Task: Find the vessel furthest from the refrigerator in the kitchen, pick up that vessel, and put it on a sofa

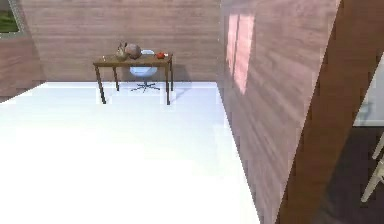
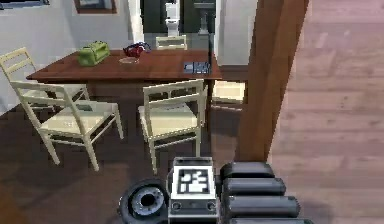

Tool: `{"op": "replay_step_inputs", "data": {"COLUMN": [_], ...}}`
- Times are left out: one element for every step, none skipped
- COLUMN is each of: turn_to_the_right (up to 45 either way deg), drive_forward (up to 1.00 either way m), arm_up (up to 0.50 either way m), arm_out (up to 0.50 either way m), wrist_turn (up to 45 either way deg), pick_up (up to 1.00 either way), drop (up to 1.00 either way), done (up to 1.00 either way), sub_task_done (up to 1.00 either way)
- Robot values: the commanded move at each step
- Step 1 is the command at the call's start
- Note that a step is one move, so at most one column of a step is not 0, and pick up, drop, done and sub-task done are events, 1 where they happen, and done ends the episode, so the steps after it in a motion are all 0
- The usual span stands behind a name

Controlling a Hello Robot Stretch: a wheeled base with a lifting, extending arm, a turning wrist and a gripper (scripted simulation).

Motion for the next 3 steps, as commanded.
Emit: {"op": "replay_step_inputs", "data": {"turn_to_the_right": [-45.0, -45.0, -45.0], "drive_forward": [0.00, 0.00, 0.00], "arm_up": [0.00, 0.00, 0.00], "arm_out": [0.00, 0.00, 0.00], "wrist_turn": [0.0, 0.0, 0.0], "pick_up": [0.00, 0.00, 0.00], "drop": [0.00, 0.00, 0.00], "done": [0.00, 0.00, 0.00], "sub_task_done": [0.00, 0.00, 0.00]}}
